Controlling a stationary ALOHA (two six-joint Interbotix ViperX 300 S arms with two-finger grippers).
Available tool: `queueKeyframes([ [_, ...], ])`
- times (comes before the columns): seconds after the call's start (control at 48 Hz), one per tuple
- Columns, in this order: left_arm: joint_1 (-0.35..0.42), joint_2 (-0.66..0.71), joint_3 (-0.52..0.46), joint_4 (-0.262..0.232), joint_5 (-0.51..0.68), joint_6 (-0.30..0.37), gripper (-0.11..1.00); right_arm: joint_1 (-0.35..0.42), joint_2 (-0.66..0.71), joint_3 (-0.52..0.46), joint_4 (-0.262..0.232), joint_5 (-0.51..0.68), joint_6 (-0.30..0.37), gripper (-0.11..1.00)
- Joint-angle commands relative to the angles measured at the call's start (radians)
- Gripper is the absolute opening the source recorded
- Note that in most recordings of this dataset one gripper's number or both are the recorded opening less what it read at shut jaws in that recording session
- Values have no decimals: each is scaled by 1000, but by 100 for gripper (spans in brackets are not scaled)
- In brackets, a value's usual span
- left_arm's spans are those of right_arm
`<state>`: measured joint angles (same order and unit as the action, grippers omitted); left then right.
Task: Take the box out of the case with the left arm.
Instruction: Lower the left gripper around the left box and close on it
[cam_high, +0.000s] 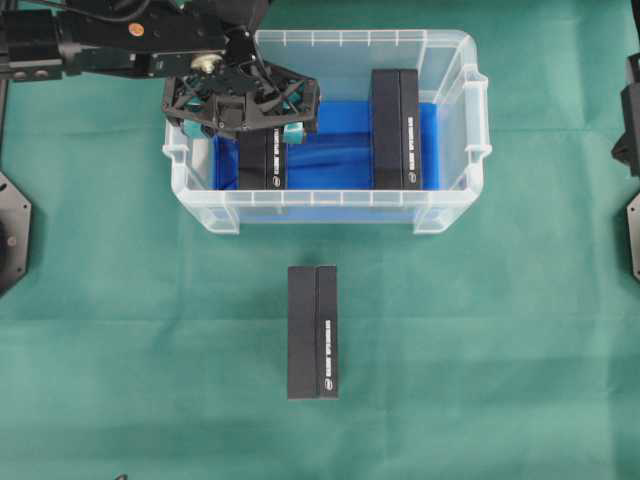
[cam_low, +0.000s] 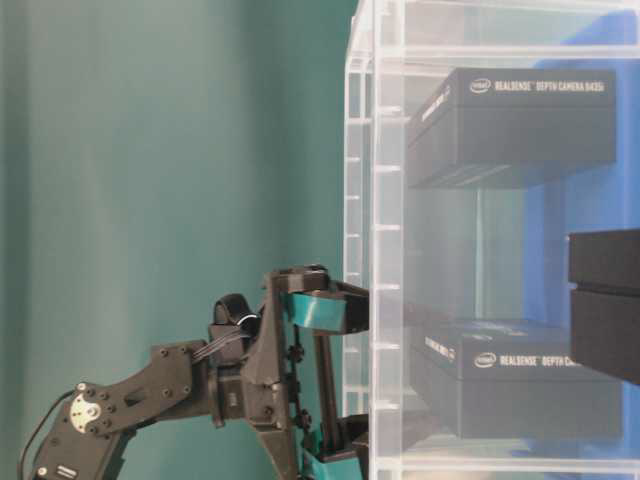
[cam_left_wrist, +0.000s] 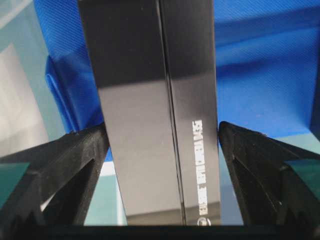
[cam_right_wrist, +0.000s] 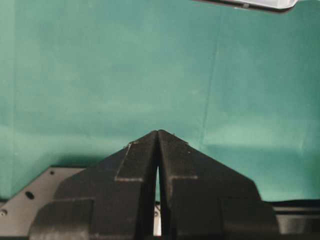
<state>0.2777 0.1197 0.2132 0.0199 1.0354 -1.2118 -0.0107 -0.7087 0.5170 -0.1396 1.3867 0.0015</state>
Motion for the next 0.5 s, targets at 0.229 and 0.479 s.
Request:
queueKeyframes([
  [0.229, 9, -3, 34, 8, -55, 0, 97, 0, 0, -8, -2, -6, 0, 0],
  [0.479, 8, -3, 58, 6, -71, 0, 97, 0, 0, -6, -2, -5, 0, 0],
])
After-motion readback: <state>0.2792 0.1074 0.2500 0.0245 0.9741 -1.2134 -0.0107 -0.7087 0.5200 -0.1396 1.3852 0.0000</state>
